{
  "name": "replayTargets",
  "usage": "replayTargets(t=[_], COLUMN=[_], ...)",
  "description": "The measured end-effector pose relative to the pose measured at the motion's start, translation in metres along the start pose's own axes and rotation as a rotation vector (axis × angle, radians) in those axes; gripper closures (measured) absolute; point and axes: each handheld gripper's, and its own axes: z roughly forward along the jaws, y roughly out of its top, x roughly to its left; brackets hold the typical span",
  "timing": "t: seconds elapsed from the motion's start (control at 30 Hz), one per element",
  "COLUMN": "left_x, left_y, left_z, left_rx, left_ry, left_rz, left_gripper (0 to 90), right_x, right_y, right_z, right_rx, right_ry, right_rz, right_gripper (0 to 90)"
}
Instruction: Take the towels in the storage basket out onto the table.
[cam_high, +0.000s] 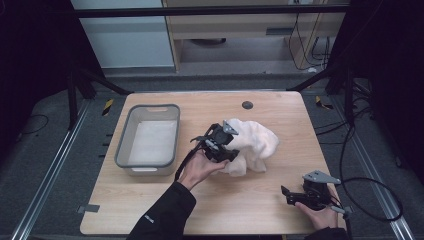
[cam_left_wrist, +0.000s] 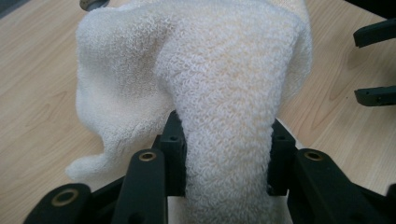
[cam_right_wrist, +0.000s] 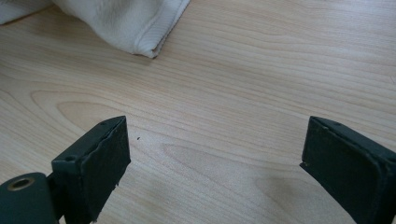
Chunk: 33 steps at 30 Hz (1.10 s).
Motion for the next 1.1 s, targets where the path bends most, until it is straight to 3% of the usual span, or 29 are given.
replayTargets(t=[0.33, 0.6, 0.87, 1.1], left_x=[-0.006, -0.008, -0.006, -0.005], left_y=[-0.012, -0.024, -0.033, -0.038], left_z=[0.021, 0.031, 0.032, 0.015], left_rx=[0.033, 0.028, 0.018, -0.023], left_ry=[0.001, -0.012, -0.026, -0.048], left_rz=[-0.002, -0.017, -0.033, -0.042], left_gripper=[57.7, 50.6, 35.0, 24.7], right_x=[0.001, 0.0, 0.001, 0.001], right_y=[0.0, -0.001, -0.001, -0.001], right_z=[0.0, 0.001, 0.0, 0.0], right_rx=[0.003, 0.001, 0.005, 0.005], right_ry=[0.003, -0.002, 0.002, 0.001], right_rz=[-0.001, -0.012, -0.005, -0.005], right_gripper=[7.7, 7.6, 7.2, 7.0])
